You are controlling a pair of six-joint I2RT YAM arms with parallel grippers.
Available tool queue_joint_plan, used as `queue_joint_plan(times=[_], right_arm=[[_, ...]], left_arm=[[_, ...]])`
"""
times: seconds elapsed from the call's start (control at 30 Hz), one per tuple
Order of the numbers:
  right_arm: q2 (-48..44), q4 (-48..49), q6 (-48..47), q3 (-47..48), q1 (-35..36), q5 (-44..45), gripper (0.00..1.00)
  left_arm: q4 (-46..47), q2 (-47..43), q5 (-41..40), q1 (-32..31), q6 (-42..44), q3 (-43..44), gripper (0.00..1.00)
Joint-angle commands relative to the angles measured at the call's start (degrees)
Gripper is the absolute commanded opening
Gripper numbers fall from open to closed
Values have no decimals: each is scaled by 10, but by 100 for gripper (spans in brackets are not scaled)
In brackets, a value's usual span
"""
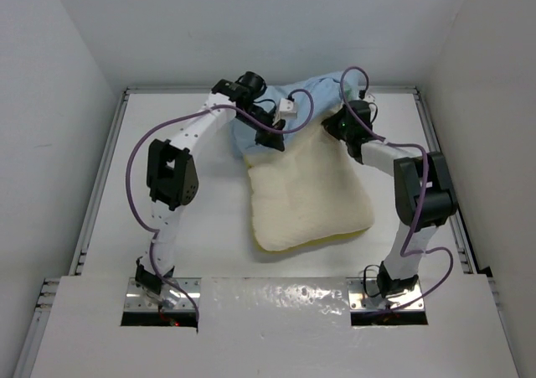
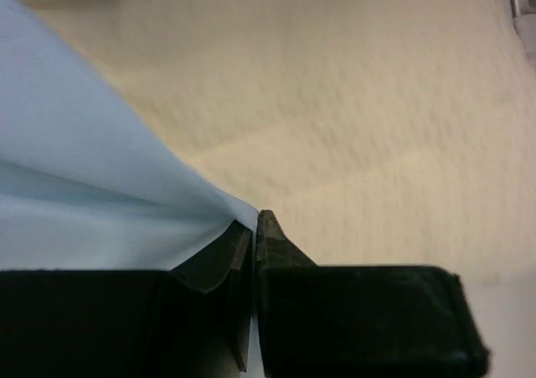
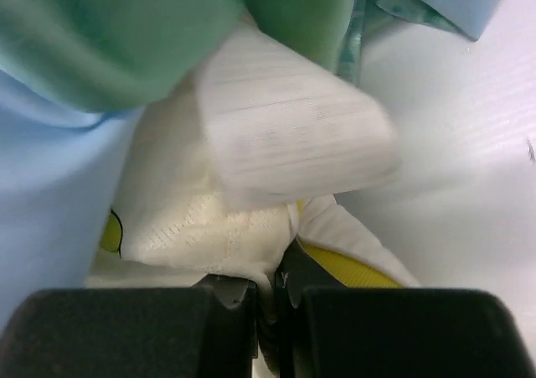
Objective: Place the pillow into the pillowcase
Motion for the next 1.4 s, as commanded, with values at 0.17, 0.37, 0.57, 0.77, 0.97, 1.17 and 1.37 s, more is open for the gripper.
queue_joint_plan(times=[0.17, 0.37, 0.57, 0.77, 0.97, 1.17, 1.37], right_arm=[[-2, -32, -69, 126, -20, -56, 63], [-56, -252, -249, 154, -19, -2, 99], [-139, -343, -377, 104, 78, 6, 2], [-150, -304, -415, 44, 271, 31, 94], [-120, -227, -344, -7, 340, 93, 99], [-67, -185, -326, -26, 347, 138, 99], [-31, -172, -297, -34, 350, 188, 99]], left_arm=[[-14, -16, -25, 0, -110, 10, 78], [130, -140, -60, 105, -254, -95, 94], [240, -272, -231, 156, -367, -358, 0], [364, -235, -240, 180, -426, -517, 52], [533, -180, -244, 180, -493, -557, 71], [593, -128, -167, 174, -537, -539, 72], [611, -85, -173, 171, -569, -560, 58]])
